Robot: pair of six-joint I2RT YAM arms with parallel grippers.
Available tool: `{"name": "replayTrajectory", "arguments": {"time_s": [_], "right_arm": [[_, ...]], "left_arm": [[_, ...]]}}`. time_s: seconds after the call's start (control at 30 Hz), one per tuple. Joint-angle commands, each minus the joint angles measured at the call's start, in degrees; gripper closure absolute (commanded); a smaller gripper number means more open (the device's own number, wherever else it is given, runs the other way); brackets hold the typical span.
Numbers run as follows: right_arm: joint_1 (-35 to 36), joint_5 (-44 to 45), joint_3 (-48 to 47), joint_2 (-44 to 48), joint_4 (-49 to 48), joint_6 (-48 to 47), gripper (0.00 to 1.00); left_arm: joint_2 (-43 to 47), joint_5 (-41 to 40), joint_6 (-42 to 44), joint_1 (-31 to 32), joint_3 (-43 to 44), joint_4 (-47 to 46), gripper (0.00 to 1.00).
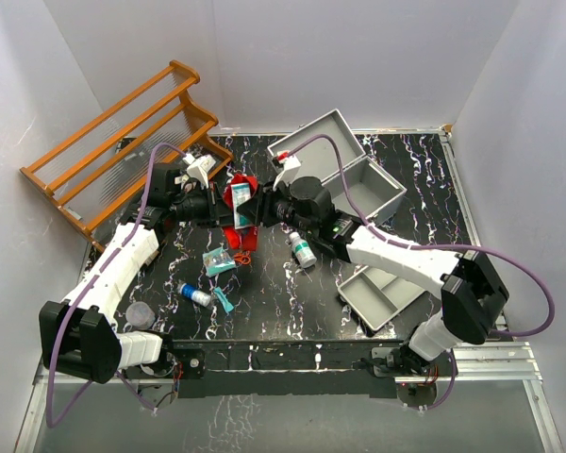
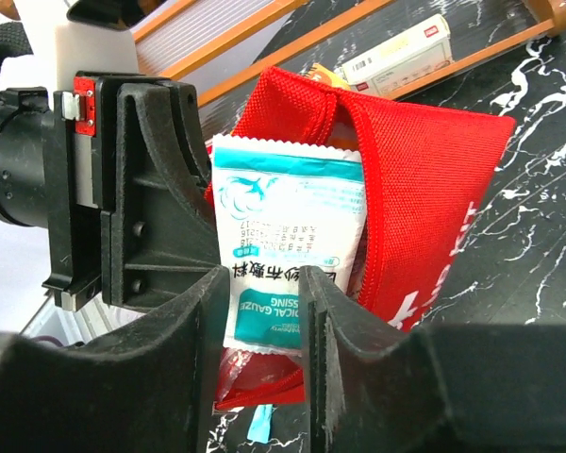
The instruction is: Organize the medicine kit
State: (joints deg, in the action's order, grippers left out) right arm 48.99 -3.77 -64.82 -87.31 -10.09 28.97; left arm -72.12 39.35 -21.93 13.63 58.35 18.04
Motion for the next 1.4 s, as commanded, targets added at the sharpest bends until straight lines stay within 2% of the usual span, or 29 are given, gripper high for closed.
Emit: {"name": "replayTrajectory", "arguments": {"time_s": [0.0,0.23,0.47,0.63,0.9,1.37], "right_arm": [[-0.1,4.2,-3.8,2.5,2.6,0.7,0.65],[0.6,6.7,-7.4,1.9,9.3,1.1,0.62],[4.2,14.4,-13.6,-0.8,16.9,2.1,0.52],[5.9,19.1,-18.4,-4.3,22.5,4.0,0.51],[6.2,24.5,-22.9,-8.0,28.2,5.1,0.65],[6.2,23.3,-23.1,-9.4,28.7,6.0,0.98]], "left_arm": [[2.2,-1.1,0.0,0.1,1.2,-0.3,1.0],[1.6,-4.1,-0.3,0.2,1.4,0.1,1.0],[0.6,-6.0,-0.5,0.1,2.2,0.8,1.0],[0.4,-6.7,-0.9,0.1,2.2,0.8,1.0],[0.4,-7.4,-0.6,0.1,2.2,1.5,1.0],[0.3,-7.0,-0.7,0.1,2.2,1.4,1.0]]}}
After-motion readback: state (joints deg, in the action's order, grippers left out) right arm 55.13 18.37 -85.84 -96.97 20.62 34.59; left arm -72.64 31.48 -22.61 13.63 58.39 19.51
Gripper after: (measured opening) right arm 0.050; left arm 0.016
